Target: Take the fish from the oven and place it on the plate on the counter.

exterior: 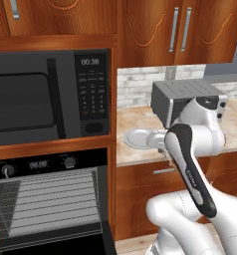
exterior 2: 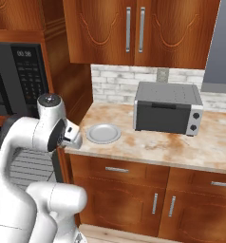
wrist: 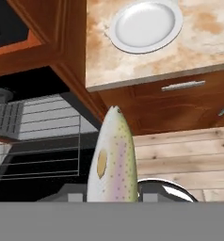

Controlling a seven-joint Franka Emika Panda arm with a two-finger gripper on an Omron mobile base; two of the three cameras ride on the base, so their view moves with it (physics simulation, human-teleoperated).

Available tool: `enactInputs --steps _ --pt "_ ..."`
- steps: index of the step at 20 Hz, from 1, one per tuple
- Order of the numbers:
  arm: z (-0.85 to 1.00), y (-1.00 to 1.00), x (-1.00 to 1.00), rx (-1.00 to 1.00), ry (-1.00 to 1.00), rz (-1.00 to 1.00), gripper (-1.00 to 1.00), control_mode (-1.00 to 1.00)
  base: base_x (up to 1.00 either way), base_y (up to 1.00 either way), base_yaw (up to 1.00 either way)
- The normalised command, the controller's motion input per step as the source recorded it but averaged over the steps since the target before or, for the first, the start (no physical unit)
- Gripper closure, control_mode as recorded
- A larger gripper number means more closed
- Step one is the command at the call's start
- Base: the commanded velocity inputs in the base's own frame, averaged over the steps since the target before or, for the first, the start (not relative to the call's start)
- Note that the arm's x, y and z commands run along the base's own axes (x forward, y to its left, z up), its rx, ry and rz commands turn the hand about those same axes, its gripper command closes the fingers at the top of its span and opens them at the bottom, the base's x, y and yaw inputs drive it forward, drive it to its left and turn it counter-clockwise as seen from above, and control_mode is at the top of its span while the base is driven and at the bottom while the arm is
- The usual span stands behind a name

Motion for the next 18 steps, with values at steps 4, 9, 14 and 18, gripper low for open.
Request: enactInputs --steps 4,9,14,18 --pt "0.0 -0.25 0.4 -0.32 0.13 0.1 1.0 -1.0 0.0 0.0 0.0" --pt "-0.24 -0.34 0.15 -0.05 0.0 0.45 1.0 -1.0 0.0 0.0 0.0" --pt "-0.32 -0.25 0.65 0.0 -0.02 0.45 1.0 -1.0 0.0 0.0 0.0" --pt "-0.25 -0.07 0.99 0.0 0.0 0.27 1.0 -1.0 0.0 0.0 0.0"
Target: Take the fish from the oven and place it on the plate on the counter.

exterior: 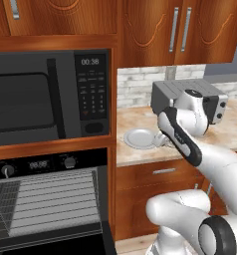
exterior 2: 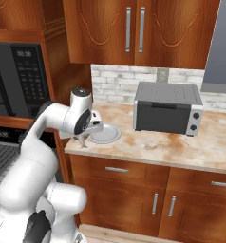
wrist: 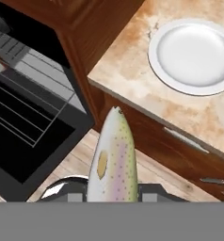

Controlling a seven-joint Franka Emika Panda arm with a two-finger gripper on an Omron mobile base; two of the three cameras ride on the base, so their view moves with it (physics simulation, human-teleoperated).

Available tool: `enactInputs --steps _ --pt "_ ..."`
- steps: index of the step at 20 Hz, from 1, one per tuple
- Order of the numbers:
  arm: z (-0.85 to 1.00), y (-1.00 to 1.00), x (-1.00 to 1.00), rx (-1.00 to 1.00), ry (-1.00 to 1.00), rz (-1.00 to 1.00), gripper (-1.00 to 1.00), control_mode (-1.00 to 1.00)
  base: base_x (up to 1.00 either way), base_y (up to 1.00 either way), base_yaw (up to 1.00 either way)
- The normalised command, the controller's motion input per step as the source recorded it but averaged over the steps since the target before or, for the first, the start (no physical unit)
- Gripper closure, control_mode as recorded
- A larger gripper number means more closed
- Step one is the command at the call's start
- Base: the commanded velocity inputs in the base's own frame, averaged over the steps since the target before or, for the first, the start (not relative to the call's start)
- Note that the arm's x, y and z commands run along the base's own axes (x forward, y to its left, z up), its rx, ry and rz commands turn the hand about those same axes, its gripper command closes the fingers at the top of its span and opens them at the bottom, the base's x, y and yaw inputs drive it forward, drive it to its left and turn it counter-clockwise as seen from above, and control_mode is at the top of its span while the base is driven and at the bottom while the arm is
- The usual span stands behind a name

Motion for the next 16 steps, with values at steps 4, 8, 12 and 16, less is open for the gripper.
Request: enactInputs --steps 4,8,12,16 --pt "-0.45 0.0 1.0 -0.01 0.05 0.15 1.0 -1.0 0.0 0.0 0.0" --pt "-0.45 0.0 1.0 -0.02 0.11 0.06 1.0 -1.0 0.0 0.0 0.0" --pt "-0.38 0.0 0.96 -0.05 0.14 0.02 1.0 -1.0 0.0 0.0 0.0" --pt "-0.24 -0.01 0.92 -0.03 0.11 0.0 1.0 -1.0 0.0 0.0 0.0"
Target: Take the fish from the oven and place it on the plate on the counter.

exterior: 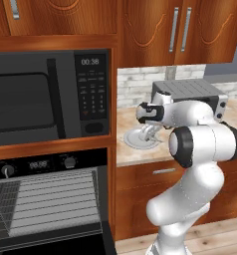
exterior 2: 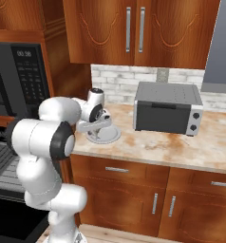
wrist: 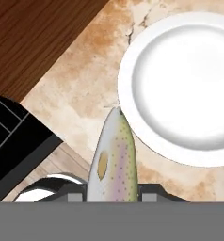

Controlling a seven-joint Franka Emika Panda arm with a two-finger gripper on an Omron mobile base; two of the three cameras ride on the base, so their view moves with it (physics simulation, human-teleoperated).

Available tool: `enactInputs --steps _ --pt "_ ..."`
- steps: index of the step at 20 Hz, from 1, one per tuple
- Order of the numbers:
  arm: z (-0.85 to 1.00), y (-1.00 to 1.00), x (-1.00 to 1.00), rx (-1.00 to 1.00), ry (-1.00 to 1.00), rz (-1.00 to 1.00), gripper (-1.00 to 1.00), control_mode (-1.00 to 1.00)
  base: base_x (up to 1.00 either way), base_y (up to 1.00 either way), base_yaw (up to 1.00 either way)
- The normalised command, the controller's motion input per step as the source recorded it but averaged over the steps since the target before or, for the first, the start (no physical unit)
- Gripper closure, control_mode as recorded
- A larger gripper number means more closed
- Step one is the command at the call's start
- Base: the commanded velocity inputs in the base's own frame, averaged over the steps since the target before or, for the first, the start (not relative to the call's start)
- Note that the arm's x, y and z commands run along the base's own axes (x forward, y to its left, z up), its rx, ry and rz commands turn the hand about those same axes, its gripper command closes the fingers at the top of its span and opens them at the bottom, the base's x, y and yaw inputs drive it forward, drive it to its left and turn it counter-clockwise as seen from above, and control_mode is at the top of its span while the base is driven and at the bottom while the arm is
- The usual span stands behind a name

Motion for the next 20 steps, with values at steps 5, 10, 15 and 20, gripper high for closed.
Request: enactInputs --steps 5,10,15,20 --pt "-0.23 0.0 0.87 0.0 0.04 0.01 1.0 -1.0 0.0 0.0 0.0" --pt "-0.42 0.0 0.41 -0.01 0.05 0.0 1.0 -1.0 0.0 0.0 0.0" --pt "-0.28 0.0 0.06 0.0 0.01 0.0 1.0 -1.0 0.0 0.0 0.0" --pt "-0.41 0.0 0.09 -0.02 0.0 0.0 1.0 -1.0 0.0 0.0 0.0"
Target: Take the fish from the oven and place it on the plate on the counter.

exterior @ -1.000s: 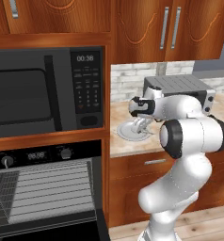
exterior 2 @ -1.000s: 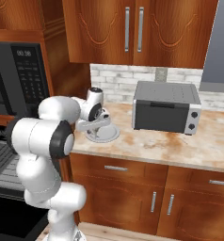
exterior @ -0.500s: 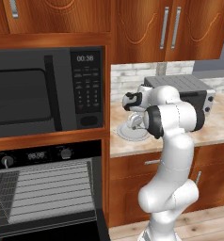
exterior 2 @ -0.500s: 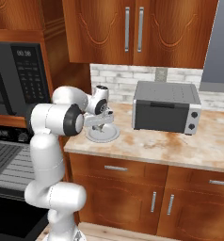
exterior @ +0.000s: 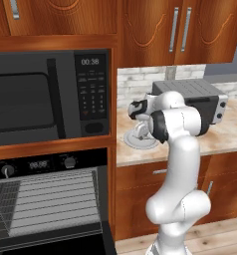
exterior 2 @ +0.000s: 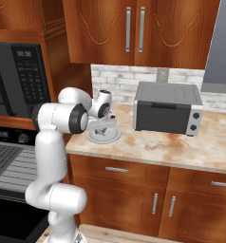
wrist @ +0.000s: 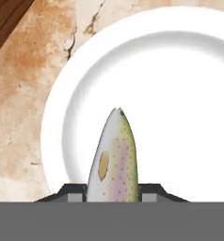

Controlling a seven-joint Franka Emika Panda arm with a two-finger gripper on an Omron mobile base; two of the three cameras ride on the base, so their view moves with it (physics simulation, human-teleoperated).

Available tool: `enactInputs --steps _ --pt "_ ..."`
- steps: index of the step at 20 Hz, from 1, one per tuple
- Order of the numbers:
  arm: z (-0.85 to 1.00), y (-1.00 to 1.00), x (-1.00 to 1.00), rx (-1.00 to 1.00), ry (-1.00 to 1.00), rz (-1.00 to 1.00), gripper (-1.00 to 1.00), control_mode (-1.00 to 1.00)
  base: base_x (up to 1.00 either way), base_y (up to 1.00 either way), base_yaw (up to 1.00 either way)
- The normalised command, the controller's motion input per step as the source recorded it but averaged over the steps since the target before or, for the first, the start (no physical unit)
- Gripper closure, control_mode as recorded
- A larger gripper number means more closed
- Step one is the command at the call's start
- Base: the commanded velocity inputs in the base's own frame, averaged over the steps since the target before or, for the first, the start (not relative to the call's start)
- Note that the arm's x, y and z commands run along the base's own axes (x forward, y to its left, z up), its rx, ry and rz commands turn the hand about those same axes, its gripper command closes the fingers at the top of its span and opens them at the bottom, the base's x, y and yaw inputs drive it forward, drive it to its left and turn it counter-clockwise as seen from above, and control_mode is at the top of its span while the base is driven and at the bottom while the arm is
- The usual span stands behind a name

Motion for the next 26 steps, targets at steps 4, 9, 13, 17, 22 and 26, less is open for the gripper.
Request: enactInputs --steps 4,9,13,17,22,26 --pt "-0.35 0.0 0.1 -0.04 0.0 0.0 1.0 -1.0 0.0 0.0 0.0" --pt "-0.11 0.0 0.24 -0.03 0.0 0.01 1.0 -1.0 0.0 0.0 0.0" --pt "0.0 0.0 0.43 -0.02 0.0 0.02 1.0 -1.0 0.0 0.0 0.0" --pt "0.0 0.0 0.4 -0.01 0.0 0.01 1.0 -1.0 0.0 0.0 0.0" --pt "0.0 0.0 0.14 0.0 0.0 0.0 -1.0 -1.0 0.0 0.0 0.0" --pt "0.0 0.0 0.0 0.0 0.0 0.0 -1.0 -1.0 0.0 0.0 0.0"
